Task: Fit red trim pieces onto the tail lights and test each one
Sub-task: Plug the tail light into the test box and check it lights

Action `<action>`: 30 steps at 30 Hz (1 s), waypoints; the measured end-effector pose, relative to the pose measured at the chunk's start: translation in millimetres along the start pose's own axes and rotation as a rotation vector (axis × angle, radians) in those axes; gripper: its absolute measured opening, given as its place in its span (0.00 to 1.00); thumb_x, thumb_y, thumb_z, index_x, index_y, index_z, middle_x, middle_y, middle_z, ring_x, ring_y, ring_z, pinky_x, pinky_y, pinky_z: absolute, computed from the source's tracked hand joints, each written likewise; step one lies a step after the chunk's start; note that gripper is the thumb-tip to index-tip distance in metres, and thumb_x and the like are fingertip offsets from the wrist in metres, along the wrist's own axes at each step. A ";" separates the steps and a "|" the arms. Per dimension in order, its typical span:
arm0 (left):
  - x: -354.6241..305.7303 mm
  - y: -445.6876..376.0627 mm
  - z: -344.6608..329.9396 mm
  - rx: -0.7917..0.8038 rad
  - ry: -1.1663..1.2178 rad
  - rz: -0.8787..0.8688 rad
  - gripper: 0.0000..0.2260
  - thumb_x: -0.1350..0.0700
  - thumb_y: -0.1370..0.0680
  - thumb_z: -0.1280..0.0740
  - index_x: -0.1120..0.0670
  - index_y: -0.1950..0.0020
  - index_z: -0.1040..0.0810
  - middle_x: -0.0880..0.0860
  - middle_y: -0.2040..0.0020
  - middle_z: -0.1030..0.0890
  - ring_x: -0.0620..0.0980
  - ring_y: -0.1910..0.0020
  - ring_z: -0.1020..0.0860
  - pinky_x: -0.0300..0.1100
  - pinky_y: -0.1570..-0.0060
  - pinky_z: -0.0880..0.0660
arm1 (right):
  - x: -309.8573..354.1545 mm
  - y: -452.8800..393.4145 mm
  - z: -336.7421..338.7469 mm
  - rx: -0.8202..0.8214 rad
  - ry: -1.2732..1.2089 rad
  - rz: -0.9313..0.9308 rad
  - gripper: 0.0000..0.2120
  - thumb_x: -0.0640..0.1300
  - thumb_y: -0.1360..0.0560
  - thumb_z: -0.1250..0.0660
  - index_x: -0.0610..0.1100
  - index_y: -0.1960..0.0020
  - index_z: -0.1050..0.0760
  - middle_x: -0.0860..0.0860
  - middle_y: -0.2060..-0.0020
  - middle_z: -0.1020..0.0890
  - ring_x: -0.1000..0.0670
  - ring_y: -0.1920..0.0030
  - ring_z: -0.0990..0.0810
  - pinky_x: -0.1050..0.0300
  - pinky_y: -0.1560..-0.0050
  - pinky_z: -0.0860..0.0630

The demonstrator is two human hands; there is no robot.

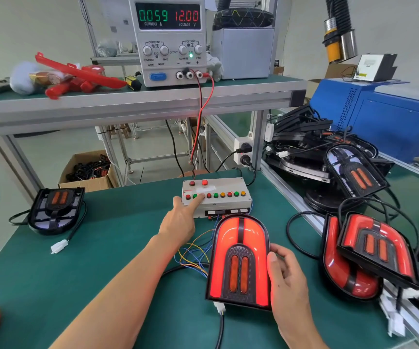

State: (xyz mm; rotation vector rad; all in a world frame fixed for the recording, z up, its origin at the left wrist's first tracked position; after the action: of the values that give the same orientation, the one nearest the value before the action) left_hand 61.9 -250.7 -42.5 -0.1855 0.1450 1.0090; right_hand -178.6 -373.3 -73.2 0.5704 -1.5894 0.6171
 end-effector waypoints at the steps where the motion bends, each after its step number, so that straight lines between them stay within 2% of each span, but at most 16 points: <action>1: 0.6 -0.2 0.3 0.002 0.002 0.001 0.33 0.62 0.18 0.42 0.37 0.19 0.48 0.60 0.35 0.37 0.58 0.62 0.29 0.49 0.62 0.29 | -0.2 0.3 -0.4 -0.002 0.004 0.003 0.08 0.45 0.16 0.38 0.52 0.42 0.22 0.52 0.54 0.12 0.55 0.54 0.14 0.58 0.51 0.23; 4: 1.2 -0.3 1.8 0.008 0.015 -0.016 0.32 0.62 0.18 0.43 0.37 0.19 0.48 0.60 0.35 0.37 0.58 0.62 0.29 0.49 0.61 0.29 | -0.4 1.3 -1.0 -0.007 0.015 0.010 0.09 0.46 0.16 0.38 0.57 0.45 0.21 0.53 0.54 0.12 0.55 0.54 0.14 0.56 0.50 0.24; 7: 0.6 -0.9 5.3 0.004 0.033 -0.014 0.31 0.61 0.17 0.42 0.39 0.19 0.46 0.61 0.33 0.37 0.59 0.58 0.26 0.49 0.57 0.26 | 1.5 1.6 -1.3 0.007 0.033 0.005 0.11 0.47 0.16 0.38 0.62 0.48 0.21 0.54 0.53 0.12 0.55 0.53 0.14 0.60 0.52 0.22; 8: -1.1 -0.6 7.2 -0.038 0.019 -0.012 0.29 0.61 0.18 0.41 0.41 0.20 0.43 0.62 0.31 0.38 0.60 0.51 0.25 0.50 0.51 0.25 | 1.8 1.7 -1.0 0.011 0.035 0.002 0.11 0.47 0.16 0.38 0.63 0.48 0.22 0.54 0.53 0.12 0.55 0.53 0.14 0.61 0.55 0.21; 10: -10.4 1.7 12.4 -0.269 -0.029 -0.071 0.24 0.62 0.21 0.36 0.49 0.26 0.29 0.65 0.28 0.36 0.65 0.36 0.28 0.55 0.36 0.29 | 3.6 2.4 -0.9 0.018 0.035 -0.004 0.11 0.48 0.16 0.38 0.63 0.48 0.22 0.53 0.53 0.12 0.55 0.53 0.14 0.66 0.55 0.20; 12: -25.3 0.7 17.9 -0.468 -0.012 -0.174 0.17 0.63 0.24 0.33 0.55 0.36 0.20 0.64 0.33 0.27 0.65 0.35 0.28 0.58 0.33 0.31 | 4.9 2.6 -1.0 0.021 0.043 -0.002 0.11 0.48 0.16 0.38 0.64 0.48 0.22 0.54 0.53 0.12 0.56 0.52 0.14 0.65 0.55 0.20; 13: -34.1 -1.9 19.7 -0.479 0.006 -0.225 0.17 0.62 0.24 0.33 0.55 0.36 0.20 0.61 0.35 0.24 0.62 0.35 0.27 0.57 0.34 0.31 | 4.7 2.5 -0.7 0.022 0.049 0.000 0.10 0.49 0.16 0.38 0.64 0.48 0.22 0.54 0.53 0.12 0.56 0.52 0.14 0.63 0.54 0.20; 16: -57.2 -15.2 19.9 -0.321 -0.081 -0.343 0.22 0.56 0.20 0.35 0.49 0.26 0.28 0.55 0.30 0.27 0.58 0.30 0.32 0.55 0.28 0.37 | 5.2 3.0 -1.0 0.027 0.051 0.006 0.08 0.52 0.18 0.38 0.65 0.48 0.23 0.53 0.54 0.12 0.54 0.52 0.13 0.54 0.49 0.21; 18: -65.5 -25.5 17.6 -0.220 -0.197 -0.365 0.24 0.53 0.18 0.38 0.46 0.22 0.36 0.53 0.24 0.33 0.58 0.25 0.38 0.60 0.24 0.45 | 5.6 3.4 -1.1 0.036 0.048 0.007 0.06 0.58 0.21 0.38 0.65 0.48 0.23 0.53 0.54 0.12 0.54 0.53 0.13 0.49 0.47 0.21; 21: -68.7 -35.8 10.4 -0.104 -0.272 -0.348 0.26 0.53 0.17 0.39 0.42 0.20 0.41 0.52 0.21 0.38 0.59 0.21 0.45 0.66 0.23 0.53 | 4.3 2.8 -1.2 0.041 0.051 0.005 0.09 0.63 0.24 0.38 0.65 0.47 0.23 0.53 0.55 0.12 0.54 0.54 0.13 0.46 0.46 0.20; 26: -66.5 -41.6 2.1 -0.085 -0.269 -0.323 0.28 0.55 0.17 0.39 0.40 0.20 0.44 0.52 0.23 0.35 0.59 0.21 0.45 0.69 0.25 0.57 | 2.5 0.8 -0.7 0.035 0.063 0.014 0.09 0.62 0.25 0.38 0.66 0.47 0.23 0.54 0.54 0.12 0.55 0.53 0.14 0.48 0.46 0.21; 30: -67.5 -44.2 -3.2 -0.074 -0.270 -0.340 0.28 0.52 0.17 0.39 0.39 0.20 0.46 0.54 0.23 0.35 0.59 0.21 0.46 0.69 0.25 0.59 | 1.0 0.2 0.3 0.030 0.074 0.002 0.07 0.55 0.19 0.38 0.66 0.48 0.23 0.54 0.55 0.12 0.54 0.55 0.13 0.51 0.50 0.21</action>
State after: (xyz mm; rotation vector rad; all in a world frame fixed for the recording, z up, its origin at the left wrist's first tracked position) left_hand 63.9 -330.1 -27.8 -0.1344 -0.1664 0.6917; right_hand -179.0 -373.3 -72.2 0.5619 -1.5142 0.6574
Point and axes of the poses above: each hand's wrist, its own y-axis away from the middle knuckle, its own z-axis out of the back of the hand, x = y × z, the point moved 2 cm from there along -y, towards the middle knuckle
